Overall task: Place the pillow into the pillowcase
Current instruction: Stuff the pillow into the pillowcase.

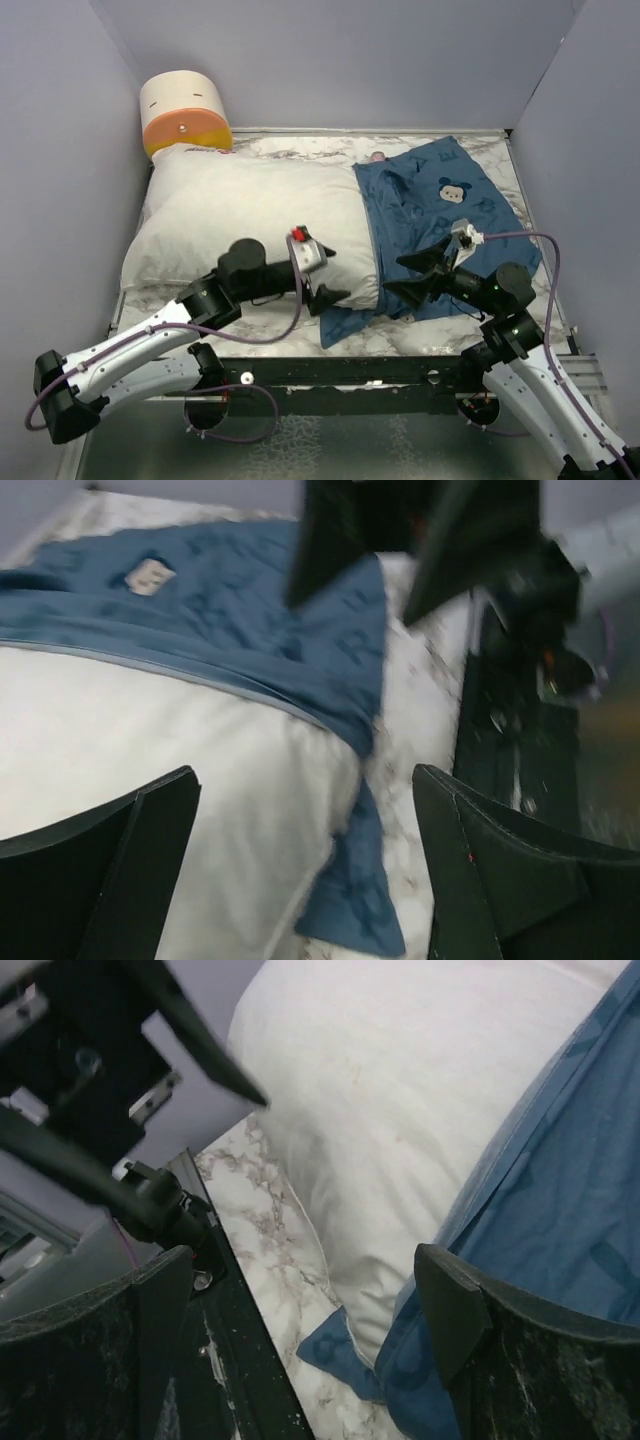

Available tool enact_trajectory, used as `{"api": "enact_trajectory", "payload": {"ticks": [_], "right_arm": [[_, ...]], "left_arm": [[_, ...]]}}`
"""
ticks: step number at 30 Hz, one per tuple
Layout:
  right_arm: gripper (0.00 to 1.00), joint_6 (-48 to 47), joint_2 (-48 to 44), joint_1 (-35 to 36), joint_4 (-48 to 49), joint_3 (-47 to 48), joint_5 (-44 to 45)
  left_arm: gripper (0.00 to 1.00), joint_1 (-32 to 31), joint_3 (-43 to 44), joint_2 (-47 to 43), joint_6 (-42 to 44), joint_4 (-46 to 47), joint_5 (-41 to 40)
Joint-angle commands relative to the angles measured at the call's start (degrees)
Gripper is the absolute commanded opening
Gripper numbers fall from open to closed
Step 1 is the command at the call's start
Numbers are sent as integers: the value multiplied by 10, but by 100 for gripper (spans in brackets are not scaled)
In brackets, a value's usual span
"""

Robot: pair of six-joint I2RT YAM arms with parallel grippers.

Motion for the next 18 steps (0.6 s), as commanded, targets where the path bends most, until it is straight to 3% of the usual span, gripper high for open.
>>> {"api": "enact_trajectory", "payload": {"ticks": [1, 6, 10, 14, 18], "right_arm": [[91, 28, -48, 4, -142, -4, 117], [91, 56, -27, 4, -151, 0, 153], [91, 63, 17, 4, -110, 6, 154], [91, 60, 39, 4, -101, 16, 151], [91, 55, 19, 3, -117, 22, 164]], "left_arm": [[91, -153, -75, -27, 221, -46, -99], [96, -217, -106, 8, 455, -67, -205], [99, -219, -122, 84, 581, 10, -294], [99, -218, -110, 160, 643, 85, -336], [98, -208, -87, 244, 646, 147, -359]]}}
